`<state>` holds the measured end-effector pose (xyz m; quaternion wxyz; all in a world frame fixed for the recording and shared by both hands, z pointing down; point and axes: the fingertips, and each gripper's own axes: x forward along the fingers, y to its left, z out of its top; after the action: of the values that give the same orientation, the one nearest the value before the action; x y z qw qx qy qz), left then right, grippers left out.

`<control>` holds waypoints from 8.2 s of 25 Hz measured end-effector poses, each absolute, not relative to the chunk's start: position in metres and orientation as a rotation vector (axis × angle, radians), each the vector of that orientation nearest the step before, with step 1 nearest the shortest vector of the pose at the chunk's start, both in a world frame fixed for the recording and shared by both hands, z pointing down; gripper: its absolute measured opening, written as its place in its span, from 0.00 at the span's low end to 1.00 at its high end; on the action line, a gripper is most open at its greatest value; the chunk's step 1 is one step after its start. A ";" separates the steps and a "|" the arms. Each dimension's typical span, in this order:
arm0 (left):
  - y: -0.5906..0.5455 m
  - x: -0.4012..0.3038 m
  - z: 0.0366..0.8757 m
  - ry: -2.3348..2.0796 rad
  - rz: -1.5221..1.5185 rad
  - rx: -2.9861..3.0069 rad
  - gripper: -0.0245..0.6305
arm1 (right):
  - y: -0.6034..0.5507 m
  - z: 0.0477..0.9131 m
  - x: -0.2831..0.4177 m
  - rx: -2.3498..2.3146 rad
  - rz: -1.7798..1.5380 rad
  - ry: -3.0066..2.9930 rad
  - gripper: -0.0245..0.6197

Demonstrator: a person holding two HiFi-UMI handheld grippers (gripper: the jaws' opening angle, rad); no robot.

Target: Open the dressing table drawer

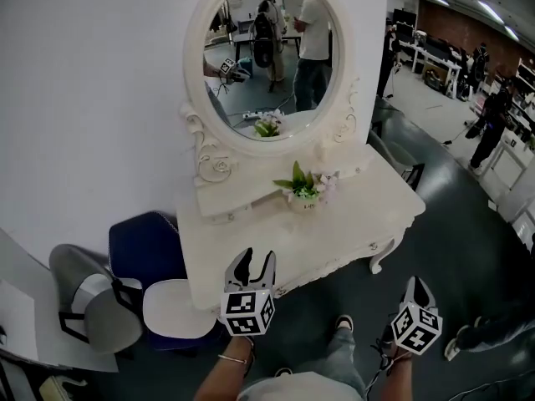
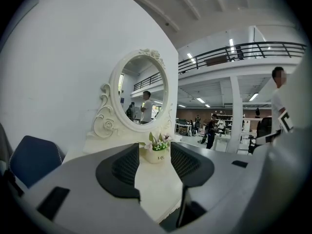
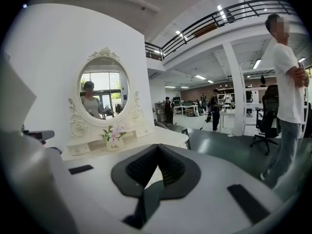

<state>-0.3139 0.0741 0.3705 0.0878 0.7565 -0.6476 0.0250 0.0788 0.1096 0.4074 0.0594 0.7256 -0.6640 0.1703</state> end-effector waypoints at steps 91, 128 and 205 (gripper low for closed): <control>-0.318 -0.003 0.503 -1.760 0.369 2.196 0.34 | -0.239 0.489 0.319 2.114 0.645 -1.911 0.05; -0.386 -0.017 0.536 -2.042 0.410 1.937 0.34 | -0.307 0.538 0.315 1.993 0.765 -1.937 0.05; -0.376 -0.014 0.540 -2.151 0.429 1.729 0.19 | -0.272 0.551 0.343 2.002 0.838 -1.897 0.05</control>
<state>-0.0142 -0.3763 0.5395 0.1735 0.6097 -0.7585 0.1511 0.3434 -0.2719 0.5508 0.1290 0.6888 -0.6526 0.2881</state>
